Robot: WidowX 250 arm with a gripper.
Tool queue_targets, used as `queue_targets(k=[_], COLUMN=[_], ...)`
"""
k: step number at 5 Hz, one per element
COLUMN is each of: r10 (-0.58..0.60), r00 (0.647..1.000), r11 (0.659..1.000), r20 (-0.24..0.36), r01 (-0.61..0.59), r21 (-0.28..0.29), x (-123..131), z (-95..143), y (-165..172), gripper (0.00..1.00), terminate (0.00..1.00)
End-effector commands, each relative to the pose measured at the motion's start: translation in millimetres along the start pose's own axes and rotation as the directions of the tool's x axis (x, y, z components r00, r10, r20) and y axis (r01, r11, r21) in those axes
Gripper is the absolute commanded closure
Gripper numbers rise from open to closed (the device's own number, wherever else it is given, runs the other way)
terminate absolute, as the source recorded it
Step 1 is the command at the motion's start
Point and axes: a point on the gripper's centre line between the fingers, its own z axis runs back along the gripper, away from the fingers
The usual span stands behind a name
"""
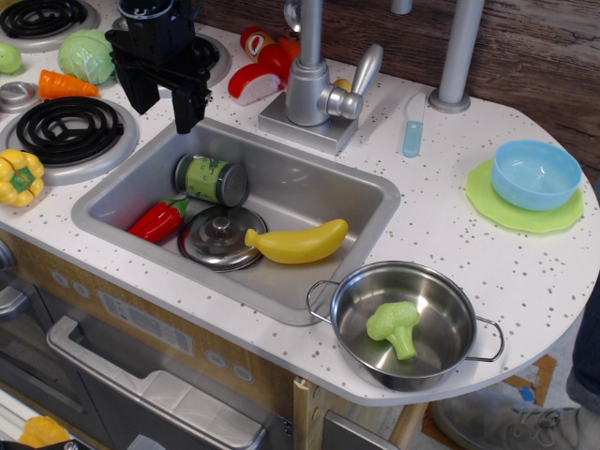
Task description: Take broccoli out of pan
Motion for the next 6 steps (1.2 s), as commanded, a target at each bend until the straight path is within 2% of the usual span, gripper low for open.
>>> queue_targets(k=[1, 3, 4, 5, 6], r10=[0.000, 0.091, 0.113, 0.102, 0.078], r00=[1.000, 0.995, 0.994, 0.995, 0.997], r11=[1.000, 0.994, 0.991, 0.994, 0.997], r20=[0.000, -0.031, -0.013, -0.024, -0.017], r01=[0.000, -0.089, -0.112, -0.101, -0.078], r21=[0.000, 0.061, 0.076, 0.042, 0.002], x=[0.0, -8.3, -17.3, -33.5, -50.9], z=[0.0, 78.0, 112.2, 119.9, 106.0], y=[0.0, -88.4, -135.2, -183.9, -229.8], gripper=[0.00, 0.00, 0.00, 0.00, 0.00], terminate=[0.00, 0.00, 0.00, 0.00, 0.00])
